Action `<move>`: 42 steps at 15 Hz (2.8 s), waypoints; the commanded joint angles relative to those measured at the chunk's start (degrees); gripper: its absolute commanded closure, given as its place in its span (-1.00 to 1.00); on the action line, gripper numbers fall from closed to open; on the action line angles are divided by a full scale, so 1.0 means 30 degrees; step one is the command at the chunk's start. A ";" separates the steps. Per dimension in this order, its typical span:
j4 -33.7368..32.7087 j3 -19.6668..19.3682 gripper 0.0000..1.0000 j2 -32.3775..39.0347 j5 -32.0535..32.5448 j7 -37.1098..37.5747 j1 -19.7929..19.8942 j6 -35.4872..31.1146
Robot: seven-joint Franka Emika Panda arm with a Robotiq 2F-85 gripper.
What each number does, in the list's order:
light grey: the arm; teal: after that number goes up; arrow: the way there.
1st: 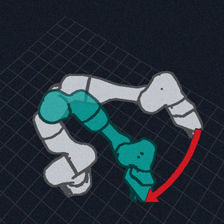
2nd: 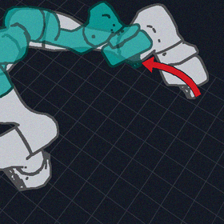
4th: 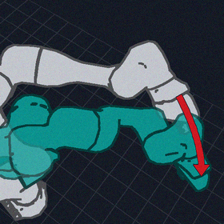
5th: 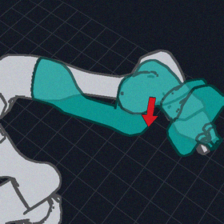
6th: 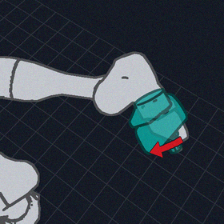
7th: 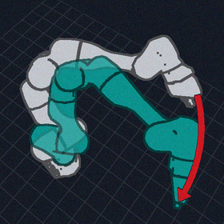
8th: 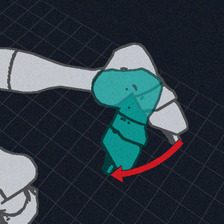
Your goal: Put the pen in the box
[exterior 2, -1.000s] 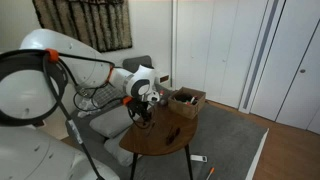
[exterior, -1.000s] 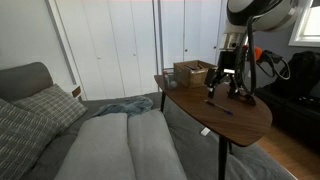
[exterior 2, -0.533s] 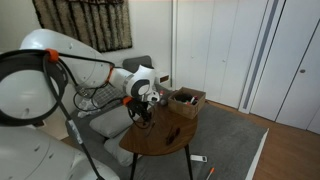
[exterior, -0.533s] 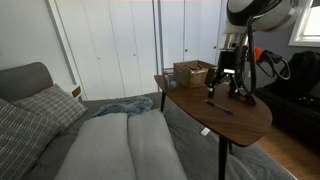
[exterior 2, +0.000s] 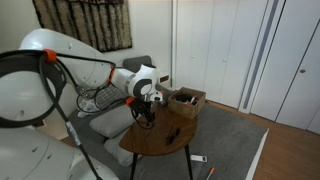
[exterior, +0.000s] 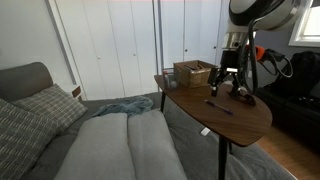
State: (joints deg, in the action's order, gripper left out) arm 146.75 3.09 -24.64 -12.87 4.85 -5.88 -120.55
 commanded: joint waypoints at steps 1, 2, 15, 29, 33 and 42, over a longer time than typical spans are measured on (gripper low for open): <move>-0.0087 0.0347 -1.00 -0.0225 0.0614 -0.0438 0.0117 -0.0568; -0.0071 0.0418 -1.00 -0.0102 0.0619 -0.0474 0.0074 -0.0895; -0.0708 0.4008 -1.00 0.1405 0.0553 0.4530 -0.1664 -0.4651; -0.2347 0.5000 -1.00 0.1495 0.1062 0.6008 -0.2029 -0.3761; -0.0846 0.3230 -1.00 0.0480 0.1766 0.4408 -0.0927 -0.1451; 0.0577 -0.0645 -1.00 0.0233 0.3577 0.1339 0.2476 -0.1959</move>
State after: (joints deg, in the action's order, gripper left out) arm 148.57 1.09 -23.94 -2.13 8.86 1.54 -126.61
